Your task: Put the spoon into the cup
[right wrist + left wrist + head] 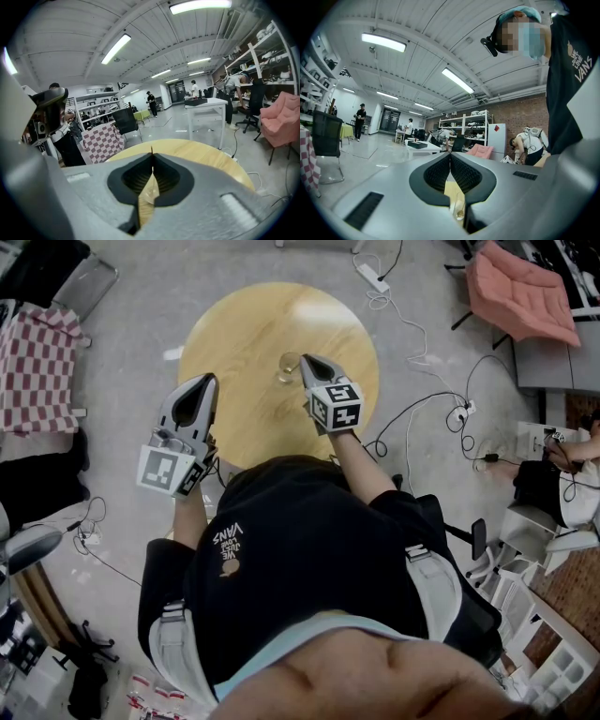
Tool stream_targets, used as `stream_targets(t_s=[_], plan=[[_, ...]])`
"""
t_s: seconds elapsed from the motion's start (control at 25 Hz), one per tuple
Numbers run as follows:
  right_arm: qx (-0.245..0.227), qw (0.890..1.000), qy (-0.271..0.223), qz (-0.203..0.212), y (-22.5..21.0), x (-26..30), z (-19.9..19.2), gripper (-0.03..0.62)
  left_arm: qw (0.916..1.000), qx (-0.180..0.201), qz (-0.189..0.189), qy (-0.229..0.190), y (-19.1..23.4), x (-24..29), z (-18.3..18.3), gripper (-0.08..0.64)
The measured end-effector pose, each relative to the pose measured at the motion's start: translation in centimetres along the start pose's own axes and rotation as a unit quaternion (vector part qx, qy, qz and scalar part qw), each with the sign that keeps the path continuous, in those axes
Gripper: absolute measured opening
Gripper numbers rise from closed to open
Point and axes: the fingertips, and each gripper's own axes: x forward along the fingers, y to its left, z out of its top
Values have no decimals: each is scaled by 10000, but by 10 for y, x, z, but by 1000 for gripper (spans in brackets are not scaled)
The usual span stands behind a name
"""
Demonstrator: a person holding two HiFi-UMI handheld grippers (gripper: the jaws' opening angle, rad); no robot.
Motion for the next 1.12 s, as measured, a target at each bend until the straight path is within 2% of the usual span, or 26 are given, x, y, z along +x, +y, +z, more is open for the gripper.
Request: stream_targets(t_s=[0.12, 0.28, 1.08, 1.12], plan=[[-5, 10000, -13, -19, 0, 1, 0, 0, 10000, -28, 5, 27, 0, -1, 2, -2], [-32, 10000, -25, -56, 0, 1, 1, 0, 9999, 128, -18, -87, 5, -5, -5, -2], [96, 9999, -76, -118, -1, 4, 2, 5, 9998, 156, -29, -107, 3, -9, -3, -2], [114, 9998, -56, -120, -2, 4, 1, 27, 9998, 157, -31, -91, 3, -8, -4, -2]])
